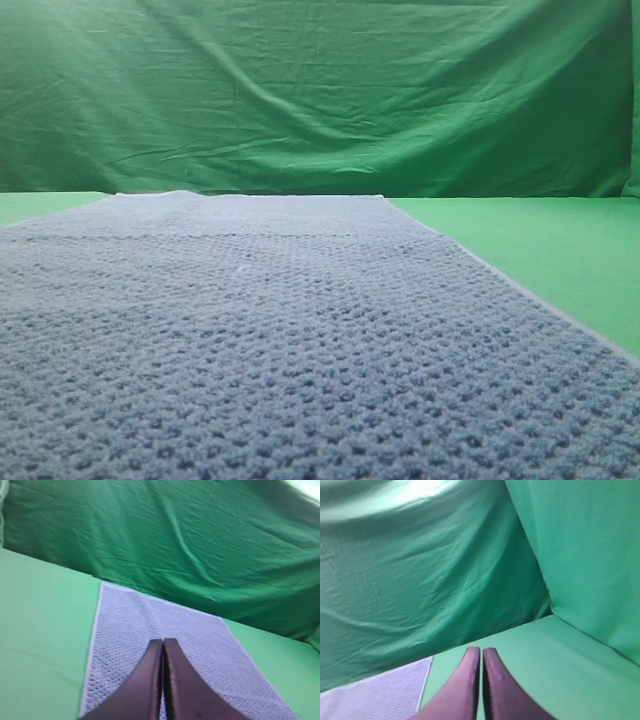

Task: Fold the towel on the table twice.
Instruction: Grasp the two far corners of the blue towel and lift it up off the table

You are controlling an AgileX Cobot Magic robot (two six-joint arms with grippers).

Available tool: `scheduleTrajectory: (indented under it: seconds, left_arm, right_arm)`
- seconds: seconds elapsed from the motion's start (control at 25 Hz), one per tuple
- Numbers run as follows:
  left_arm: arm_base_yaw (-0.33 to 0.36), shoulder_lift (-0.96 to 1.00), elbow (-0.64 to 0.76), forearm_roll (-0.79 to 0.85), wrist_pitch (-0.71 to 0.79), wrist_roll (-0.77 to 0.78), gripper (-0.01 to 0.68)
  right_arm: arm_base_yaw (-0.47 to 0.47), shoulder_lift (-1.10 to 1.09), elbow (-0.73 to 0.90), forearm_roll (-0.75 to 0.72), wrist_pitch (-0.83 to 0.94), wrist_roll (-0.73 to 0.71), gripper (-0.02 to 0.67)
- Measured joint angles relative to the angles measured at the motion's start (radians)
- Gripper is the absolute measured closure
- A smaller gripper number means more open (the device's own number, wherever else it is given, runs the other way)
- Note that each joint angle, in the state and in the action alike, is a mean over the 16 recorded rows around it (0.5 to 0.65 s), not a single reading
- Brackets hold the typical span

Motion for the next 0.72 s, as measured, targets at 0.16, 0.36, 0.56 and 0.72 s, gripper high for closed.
scheduleTrajectory:
  seconds: [0.16, 0.36, 0.56, 0.72]
  left_arm:
    - [0.000, 0.026, -0.084, 0.030, 0.054, 0.000, 0.673]
    - [0.000, 0.058, -0.168, 0.058, 0.080, 0.000, 0.673]
    - [0.000, 0.086, -0.206, 0.076, 0.081, 0.000, 0.673]
    - [0.000, 0.127, -0.238, 0.098, 0.117, -0.001, 0.673]
  right_arm:
    - [0.000, 0.048, -0.083, 0.000, 0.019, -0.021, 0.649]
    - [0.000, 0.111, -0.166, 0.001, -0.001, -0.040, 0.649]
    - [0.003, 0.171, -0.214, 0.002, -0.016, -0.032, 0.649]
    - [0.012, 0.234, -0.275, 0.000, 0.034, -0.034, 0.649]
